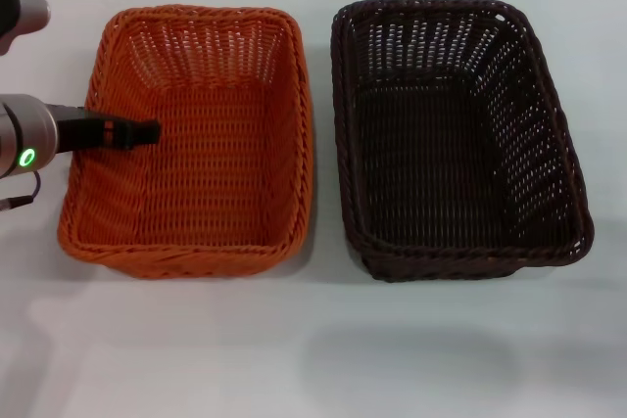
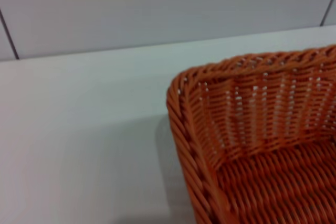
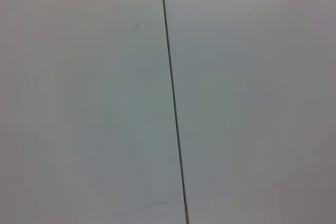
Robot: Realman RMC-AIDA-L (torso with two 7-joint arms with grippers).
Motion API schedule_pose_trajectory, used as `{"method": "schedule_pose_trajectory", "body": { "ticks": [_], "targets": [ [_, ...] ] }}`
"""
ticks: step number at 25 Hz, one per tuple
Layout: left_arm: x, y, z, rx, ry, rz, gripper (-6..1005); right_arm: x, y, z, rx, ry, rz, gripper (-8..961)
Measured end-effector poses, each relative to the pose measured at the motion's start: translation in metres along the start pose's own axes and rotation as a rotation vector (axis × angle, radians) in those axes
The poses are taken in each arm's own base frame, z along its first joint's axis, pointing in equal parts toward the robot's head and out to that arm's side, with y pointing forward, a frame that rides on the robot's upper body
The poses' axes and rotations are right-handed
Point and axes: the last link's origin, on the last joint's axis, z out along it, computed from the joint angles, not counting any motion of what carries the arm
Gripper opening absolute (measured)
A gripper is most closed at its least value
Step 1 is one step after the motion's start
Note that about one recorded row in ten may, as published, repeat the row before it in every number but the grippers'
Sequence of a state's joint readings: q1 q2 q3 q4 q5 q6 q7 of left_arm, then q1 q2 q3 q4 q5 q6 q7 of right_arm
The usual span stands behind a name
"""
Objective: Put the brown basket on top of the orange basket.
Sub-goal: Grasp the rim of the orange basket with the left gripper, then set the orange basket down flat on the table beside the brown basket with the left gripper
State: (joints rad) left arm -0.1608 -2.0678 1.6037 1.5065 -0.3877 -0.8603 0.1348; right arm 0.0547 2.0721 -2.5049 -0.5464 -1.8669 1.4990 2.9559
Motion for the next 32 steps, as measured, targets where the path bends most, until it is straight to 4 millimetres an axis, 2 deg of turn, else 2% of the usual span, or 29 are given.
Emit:
{"method": "schedule_pose_trajectory", "body": {
  "ticks": [5, 10, 14, 20, 23, 25, 32],
  "targets": [
    [0.002, 0.003, 0.0, 0.0, 0.001, 0.024, 847, 0.0, -0.002, 0.002, -0.001, -0.004, -0.011, 830],
    [0.005, 0.002, 0.0, 0.005, 0.016, 0.041, 660, 0.001, -0.003, 0.005, -0.008, -0.001, -0.023, 831],
    [0.008, 0.001, 0.001, 0.017, 0.02, 0.084, 429, 0.001, -0.004, 0.006, -0.008, -0.003, -0.025, 830],
    [0.022, -0.006, -0.001, 0.034, 0.046, 0.201, 317, 0.0, -0.004, 0.009, -0.01, -0.008, -0.028, 830],
    [0.035, -0.021, -0.002, 0.053, 0.067, 0.342, 262, 0.0, -0.005, 0.009, -0.009, -0.008, -0.029, 830],
    [0.046, -0.031, -0.005, -0.011, 0.084, 0.386, 240, 0.0, -0.005, 0.009, -0.009, -0.009, -0.029, 831],
    [0.062, -0.045, -0.012, -0.2, 0.133, 0.51, 222, 0.0, -0.003, 0.009, -0.012, -0.009, -0.024, 831]
  ]
}}
